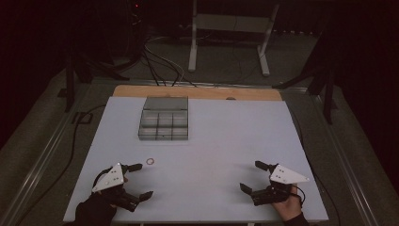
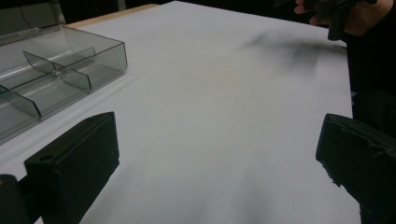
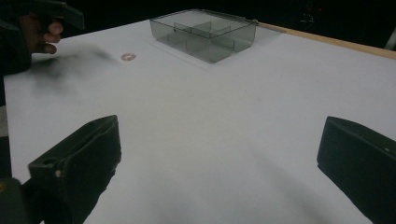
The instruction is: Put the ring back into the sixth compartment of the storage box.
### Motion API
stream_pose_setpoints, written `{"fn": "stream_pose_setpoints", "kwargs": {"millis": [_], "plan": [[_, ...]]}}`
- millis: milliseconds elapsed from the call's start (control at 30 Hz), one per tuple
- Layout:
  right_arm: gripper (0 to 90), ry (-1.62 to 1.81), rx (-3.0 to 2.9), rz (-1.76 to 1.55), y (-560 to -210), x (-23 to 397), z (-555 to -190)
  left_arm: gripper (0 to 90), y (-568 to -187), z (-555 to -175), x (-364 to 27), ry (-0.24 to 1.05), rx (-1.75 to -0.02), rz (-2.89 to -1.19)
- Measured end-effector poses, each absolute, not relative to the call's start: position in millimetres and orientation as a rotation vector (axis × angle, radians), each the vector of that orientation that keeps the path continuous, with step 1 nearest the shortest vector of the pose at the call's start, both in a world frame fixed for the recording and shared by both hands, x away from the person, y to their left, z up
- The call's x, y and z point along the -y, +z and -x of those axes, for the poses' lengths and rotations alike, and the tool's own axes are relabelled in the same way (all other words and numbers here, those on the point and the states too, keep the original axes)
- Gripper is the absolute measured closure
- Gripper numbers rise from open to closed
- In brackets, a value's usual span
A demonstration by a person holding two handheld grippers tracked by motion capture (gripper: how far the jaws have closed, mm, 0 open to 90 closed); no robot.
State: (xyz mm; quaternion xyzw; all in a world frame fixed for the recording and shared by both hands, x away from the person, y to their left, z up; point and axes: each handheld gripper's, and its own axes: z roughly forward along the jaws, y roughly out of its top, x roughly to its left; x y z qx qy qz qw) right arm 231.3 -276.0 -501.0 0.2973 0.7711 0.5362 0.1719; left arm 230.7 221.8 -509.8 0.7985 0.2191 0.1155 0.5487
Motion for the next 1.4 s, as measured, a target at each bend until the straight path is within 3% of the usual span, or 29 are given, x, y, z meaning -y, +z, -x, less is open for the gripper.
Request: {"fn": "stream_pose_setpoints", "kwargs": {"millis": [1400], "plan": [[0.0, 1.531, -2.165, -0.849, -498.4, 273.8, -228.7, 0.5, -501.7, -226.4, -209.2, 0.241, -0.462, -1.911]]}}
